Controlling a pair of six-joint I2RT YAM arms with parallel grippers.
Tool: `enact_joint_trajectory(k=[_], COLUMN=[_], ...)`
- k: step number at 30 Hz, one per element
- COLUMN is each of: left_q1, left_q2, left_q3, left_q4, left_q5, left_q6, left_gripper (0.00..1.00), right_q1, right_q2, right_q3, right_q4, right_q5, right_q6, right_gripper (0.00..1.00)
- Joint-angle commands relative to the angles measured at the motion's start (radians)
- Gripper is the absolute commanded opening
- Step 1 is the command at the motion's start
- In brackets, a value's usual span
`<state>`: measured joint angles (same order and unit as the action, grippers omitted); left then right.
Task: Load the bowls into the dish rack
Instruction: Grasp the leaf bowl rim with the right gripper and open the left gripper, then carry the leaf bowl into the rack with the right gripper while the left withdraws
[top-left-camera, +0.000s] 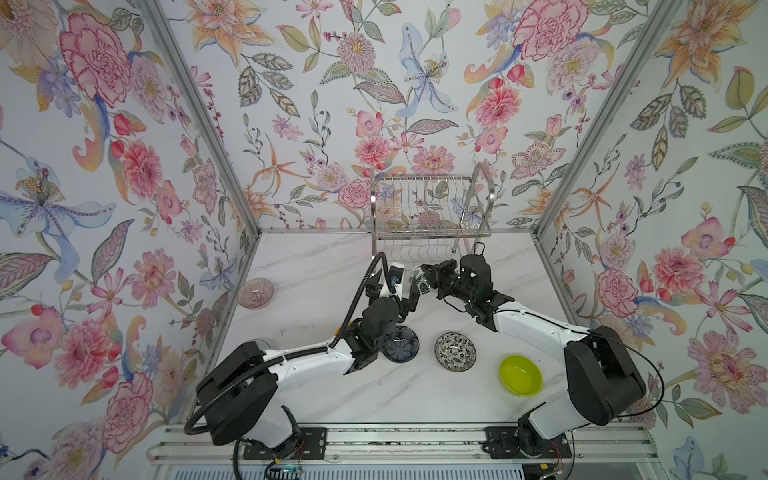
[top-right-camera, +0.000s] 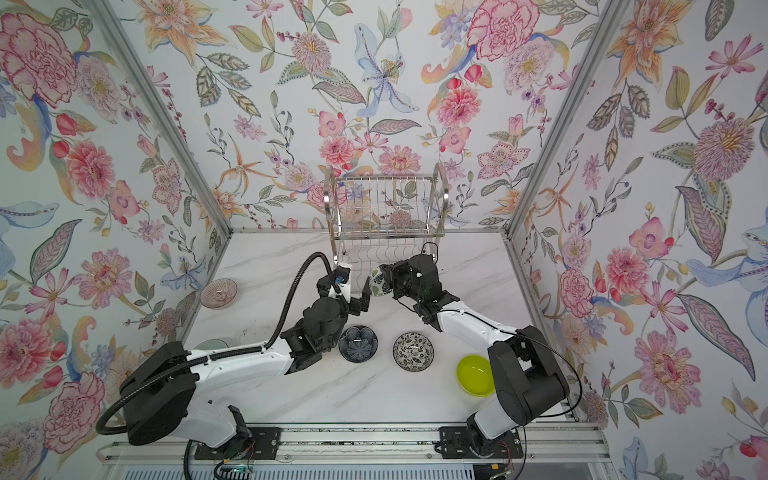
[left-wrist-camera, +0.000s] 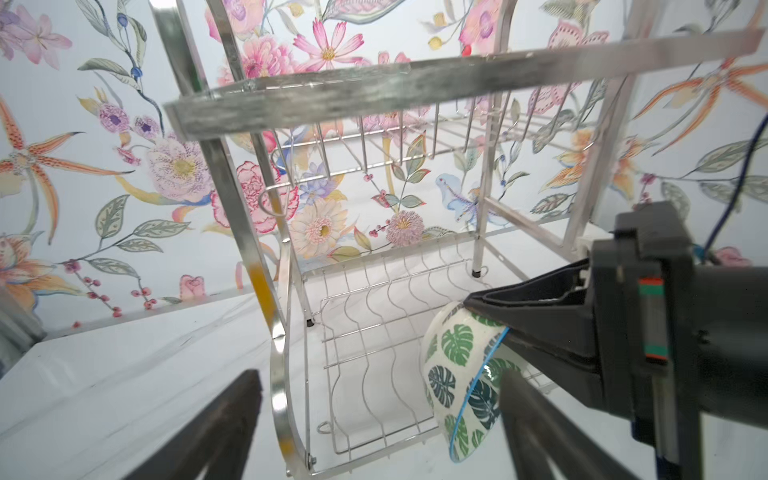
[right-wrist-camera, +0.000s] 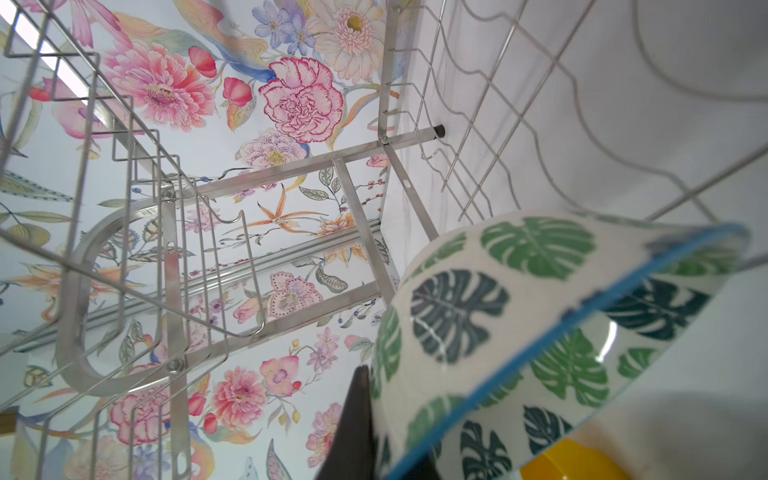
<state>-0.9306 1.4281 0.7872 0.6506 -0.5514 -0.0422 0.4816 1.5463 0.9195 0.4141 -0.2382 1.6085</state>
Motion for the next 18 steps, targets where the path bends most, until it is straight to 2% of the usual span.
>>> enact_joint_trajectory(k=[1, 4, 6, 9, 13, 18], left_q1=[0.066, 0.155, 0.203, 0.244, 0.309, 0.499], left_q2=[-0.090, -0.158, -0.182, -0.201, -0.210, -0.187], left_q3=[-0.049, -0.084, -0.091, -0.079, -0.046, -0.039], left_q4=[-0.118, -0.163, -0.189, -0.244, -0.335, -0.384], left_q5=[0.163, 0.312, 0.390, 0.489, 0.597, 0.813], left_q6=[-0.199, -0.331, -0.384, -0.413, -0.446, -0.546], left_gripper=[0.99, 0.99, 0.99, 0.99, 0.99, 0.99], right_q1=[-0.037, -0.066, -0.069, -0.064, -0.064, -0.060], right_q2=[-0.009, 0.029, 0.046, 0.055, 0.071, 0.091], right_q3=[-0.027, -0.053, -0.045, -0.047, -0.058, -0.050], right_q4=[0.231, 0.372, 0.382, 0.386, 0.426, 0.456], right_q5=[-0.117, -0.230, -0.286, -0.323, -0.348, -0.372], right_q6=[-0.226, -0.315, -0.396, -0.518, -0.613, -0.711], right_gripper=[0.00, 0.00, 0.00, 0.00, 0.00, 0.00])
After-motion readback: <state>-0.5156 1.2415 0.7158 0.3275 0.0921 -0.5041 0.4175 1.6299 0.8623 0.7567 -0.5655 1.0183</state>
